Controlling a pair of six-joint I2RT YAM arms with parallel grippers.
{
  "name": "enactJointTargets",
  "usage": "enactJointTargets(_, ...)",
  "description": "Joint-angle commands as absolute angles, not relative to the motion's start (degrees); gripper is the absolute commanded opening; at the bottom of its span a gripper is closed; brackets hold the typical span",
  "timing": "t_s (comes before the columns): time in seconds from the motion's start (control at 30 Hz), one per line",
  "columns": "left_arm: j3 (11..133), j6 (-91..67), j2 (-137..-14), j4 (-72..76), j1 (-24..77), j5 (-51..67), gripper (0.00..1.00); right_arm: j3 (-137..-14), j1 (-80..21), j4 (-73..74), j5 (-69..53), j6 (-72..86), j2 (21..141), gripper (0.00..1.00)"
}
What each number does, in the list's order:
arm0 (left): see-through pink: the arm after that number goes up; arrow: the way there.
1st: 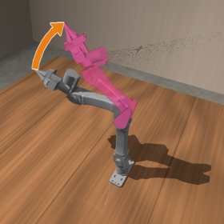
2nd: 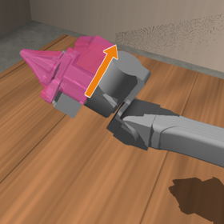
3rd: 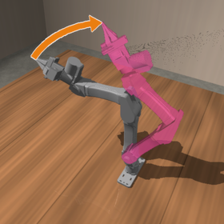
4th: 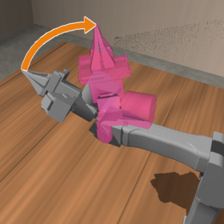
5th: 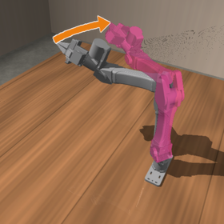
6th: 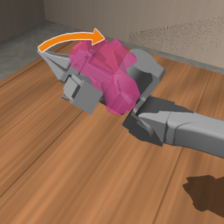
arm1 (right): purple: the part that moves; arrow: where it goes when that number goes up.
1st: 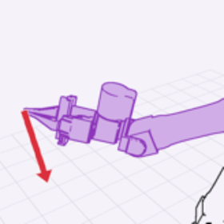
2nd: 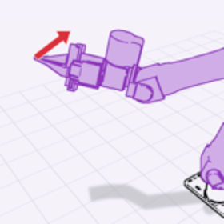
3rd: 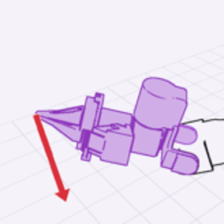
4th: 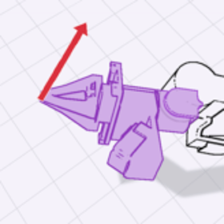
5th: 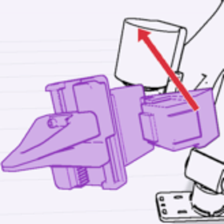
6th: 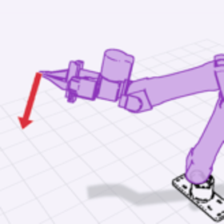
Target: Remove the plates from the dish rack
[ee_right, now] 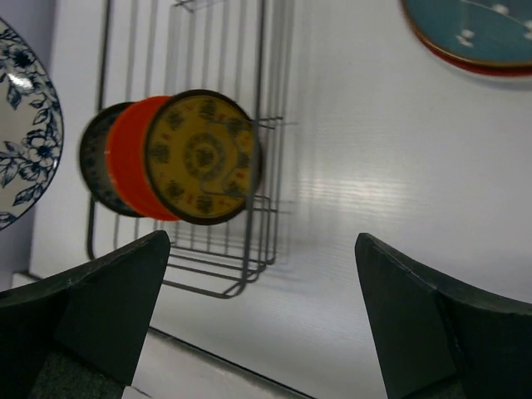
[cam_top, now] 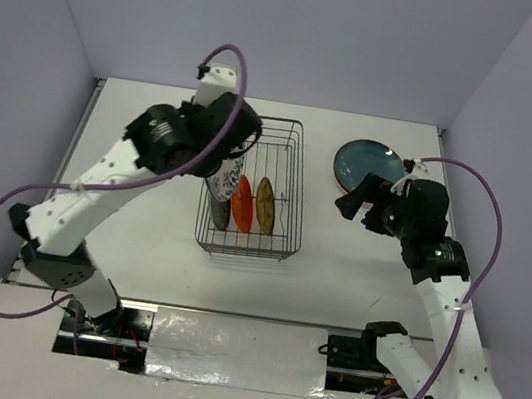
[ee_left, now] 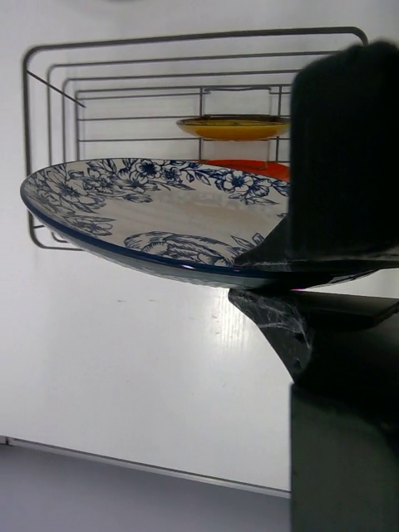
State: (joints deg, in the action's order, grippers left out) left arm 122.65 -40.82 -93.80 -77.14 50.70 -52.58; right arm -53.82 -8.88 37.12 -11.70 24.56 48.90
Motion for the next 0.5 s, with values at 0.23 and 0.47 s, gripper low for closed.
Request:
enactJointTargets(0.23,84.4,-33.0,-56.7,-26.5,50.3,-26.3,0.0,-43.1,-12.6,-3.2,-42.7,40.2,44.0,1.0)
enactJointTargets(0.47,69.9,-37.5,-46.0,-8.6,50.2,-16.6,0.0,-44.8,-18.2,-7.0,-38.1,42.4,45.6,1.0)
